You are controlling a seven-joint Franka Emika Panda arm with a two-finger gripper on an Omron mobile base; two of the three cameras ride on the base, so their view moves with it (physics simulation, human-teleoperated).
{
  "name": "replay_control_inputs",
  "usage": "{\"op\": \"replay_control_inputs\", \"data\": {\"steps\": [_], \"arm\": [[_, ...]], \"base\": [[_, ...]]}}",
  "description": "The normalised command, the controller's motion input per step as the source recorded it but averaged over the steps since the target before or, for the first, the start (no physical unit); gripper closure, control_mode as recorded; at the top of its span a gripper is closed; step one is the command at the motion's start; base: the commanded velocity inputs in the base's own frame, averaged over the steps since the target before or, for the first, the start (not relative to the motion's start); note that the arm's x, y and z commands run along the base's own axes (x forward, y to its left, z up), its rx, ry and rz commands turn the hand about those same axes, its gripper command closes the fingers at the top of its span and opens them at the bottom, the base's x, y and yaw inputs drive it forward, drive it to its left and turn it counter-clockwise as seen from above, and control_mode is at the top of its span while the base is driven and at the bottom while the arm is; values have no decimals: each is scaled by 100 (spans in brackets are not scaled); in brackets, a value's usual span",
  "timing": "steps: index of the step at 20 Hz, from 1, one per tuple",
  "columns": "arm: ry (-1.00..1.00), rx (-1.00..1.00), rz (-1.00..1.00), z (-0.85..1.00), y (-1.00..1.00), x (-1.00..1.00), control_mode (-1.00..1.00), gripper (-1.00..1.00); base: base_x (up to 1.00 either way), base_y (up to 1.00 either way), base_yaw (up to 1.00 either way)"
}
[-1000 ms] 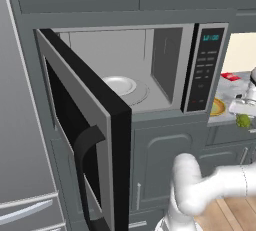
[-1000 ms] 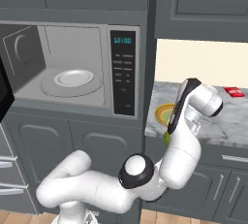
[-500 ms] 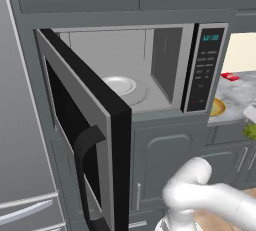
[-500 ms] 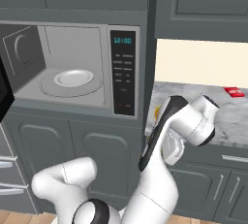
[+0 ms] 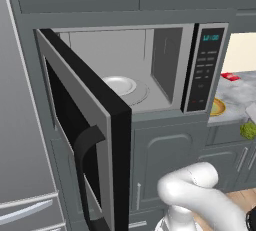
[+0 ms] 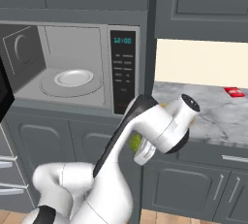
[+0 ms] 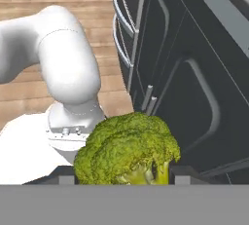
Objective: Pick the broccoli from the counter and place it in the microwave. Then turn on the microwave.
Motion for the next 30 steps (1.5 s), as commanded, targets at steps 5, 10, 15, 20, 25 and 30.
{"op": "replay_control_inputs", "data": {"steps": [5,10,15,20,25,30], "arm": [[8,0,-16,39,66,-36,-100,100],[6,0,-16,40,84,-32,-100,100],[0,0,-28,18,91,-7,-100,100],[0,2,-35,5,78,2,-100,100],[0,6,-30,16,73,2,-100,100],[0,8,-18,34,66,10,-100,100]], "base": [[0,0,0],[0,0,0],[0,0,0],[0,0,0],[0,0,0],[0,0,0]]}}
